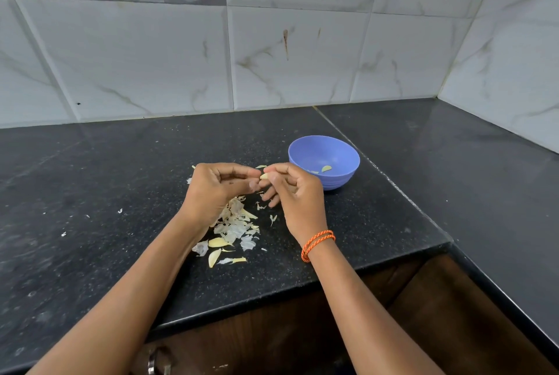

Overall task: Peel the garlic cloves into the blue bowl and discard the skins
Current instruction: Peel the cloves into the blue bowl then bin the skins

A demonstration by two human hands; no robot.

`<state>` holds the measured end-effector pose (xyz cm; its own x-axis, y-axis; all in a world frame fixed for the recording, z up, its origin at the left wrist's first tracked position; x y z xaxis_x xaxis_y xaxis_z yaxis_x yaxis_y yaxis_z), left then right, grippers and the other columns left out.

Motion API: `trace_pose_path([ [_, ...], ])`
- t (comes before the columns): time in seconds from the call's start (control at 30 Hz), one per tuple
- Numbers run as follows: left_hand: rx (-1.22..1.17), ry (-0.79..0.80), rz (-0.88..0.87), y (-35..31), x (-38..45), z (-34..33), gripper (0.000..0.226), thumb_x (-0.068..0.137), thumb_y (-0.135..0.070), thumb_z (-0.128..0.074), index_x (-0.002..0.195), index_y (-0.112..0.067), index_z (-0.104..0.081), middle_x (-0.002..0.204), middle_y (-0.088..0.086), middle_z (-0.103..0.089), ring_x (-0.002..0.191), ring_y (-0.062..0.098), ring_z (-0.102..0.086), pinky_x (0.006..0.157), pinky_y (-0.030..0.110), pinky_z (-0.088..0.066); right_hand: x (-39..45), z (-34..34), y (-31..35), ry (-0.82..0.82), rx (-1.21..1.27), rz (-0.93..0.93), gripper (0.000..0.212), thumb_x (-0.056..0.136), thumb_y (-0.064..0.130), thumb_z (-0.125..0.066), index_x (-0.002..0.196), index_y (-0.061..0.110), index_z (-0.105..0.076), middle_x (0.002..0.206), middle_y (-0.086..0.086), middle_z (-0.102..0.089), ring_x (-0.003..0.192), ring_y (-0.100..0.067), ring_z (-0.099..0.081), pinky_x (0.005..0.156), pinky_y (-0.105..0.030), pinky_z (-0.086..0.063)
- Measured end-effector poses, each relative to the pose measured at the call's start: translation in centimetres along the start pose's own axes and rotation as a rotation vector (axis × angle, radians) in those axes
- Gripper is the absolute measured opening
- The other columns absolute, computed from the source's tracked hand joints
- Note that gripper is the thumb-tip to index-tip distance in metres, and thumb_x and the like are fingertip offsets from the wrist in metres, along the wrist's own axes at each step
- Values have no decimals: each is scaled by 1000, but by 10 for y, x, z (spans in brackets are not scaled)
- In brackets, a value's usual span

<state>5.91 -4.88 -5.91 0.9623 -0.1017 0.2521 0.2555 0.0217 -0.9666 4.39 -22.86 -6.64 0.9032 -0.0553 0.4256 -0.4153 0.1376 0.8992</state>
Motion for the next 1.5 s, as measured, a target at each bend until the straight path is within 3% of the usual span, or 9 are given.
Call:
trace_pose_path([
  [0.27,487,-77,-151,-5,0,15,13,90,-10,-87,99,-20,-86,90,-9,-81,82,6,-77,78,18,-61,33,52,53,-244,-636,224,17,101,30,-69,85,23,-70,85,8,-69,86,-16,-59,71,-30,-44],
  [0.43,559,-109,-149,-5,2,19,11,91,-12,-86,94,-23,-86,84,-11,-81,76,6,-77,76,23,-63,65,74,25,-30,-1095,-26,36,87,-1,-55,58,20,-49,77,-4,-48,85,-33,-54,56,-34,-31],
  [0.53,528,-63,-137,0,2,18,23,99,1,-74,99,-18,-85,84,-7,-82,80,7,-80,83,27,-66,57,67,34,-15,-1201,74,41,80,-8,-52,60,19,-30,73,1,-28,68,-30,-39,50,-32,-18],
  [0.63,537,-55,-135,-1,2,18,16,93,-4,-82,95,-19,-86,85,-8,-82,80,5,-79,81,27,-65,41,50,49,-49,-1160,236,50,83,-11,-64,59,20,-34,68,0,-42,75,-25,-43,51,-33,-27],
  [0.8,596,-104,-180,-8,-2,21,14,85,-34,-91,77,-26,-84,77,-12,-77,70,11,-72,66,29,-58,6,11,46,177,-651,147,14,90,11,-77,90,25,-77,87,10,-69,80,-9,-63,74,-39,-57],
  [0.93,676,-78,-170,-2,-1,25,14,85,-24,-92,82,-36,-85,85,-22,-77,82,6,-69,76,40,-58,-22,-22,37,367,-588,111,13,95,22,-72,97,30,-83,95,10,-73,89,-11,-64,84,-43,-55],
  [1.17,637,-204,-160,-6,-4,30,15,94,-34,-82,80,-30,-83,87,-16,-77,91,-1,-62,73,30,-50,-56,-67,43,624,-691,207,17,103,31,-68,112,26,-81,100,12,-53,107,-10,-47,80,-33,-42],
  [1.37,563,-207,-145,-2,-4,31,13,95,-30,-81,82,-27,-84,83,-17,-78,79,8,-70,72,28,-52,-55,-74,37,608,-759,243,13,104,26,-67,107,19,-78,113,2,-54,110,-16,-45,85,-37,-47],
  [1.5,494,-195,-176,-7,-6,28,14,97,-23,-79,85,-24,-84,84,-11,-80,83,6,-71,76,18,-49,-41,-64,39,421,-668,275,17,104,25,-64,96,17,-76,118,4,-57,105,-16,-48,83,-27,-40],
])
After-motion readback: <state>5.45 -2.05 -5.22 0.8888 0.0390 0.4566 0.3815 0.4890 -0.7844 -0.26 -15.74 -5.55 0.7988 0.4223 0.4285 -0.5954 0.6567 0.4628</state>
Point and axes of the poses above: each hand's wrist, its own x-axis towards the middle knuckle, its own z-axis out of the back of the hand, y = z × x, the point moved 6 cm from there along x, towards the middle knuckle
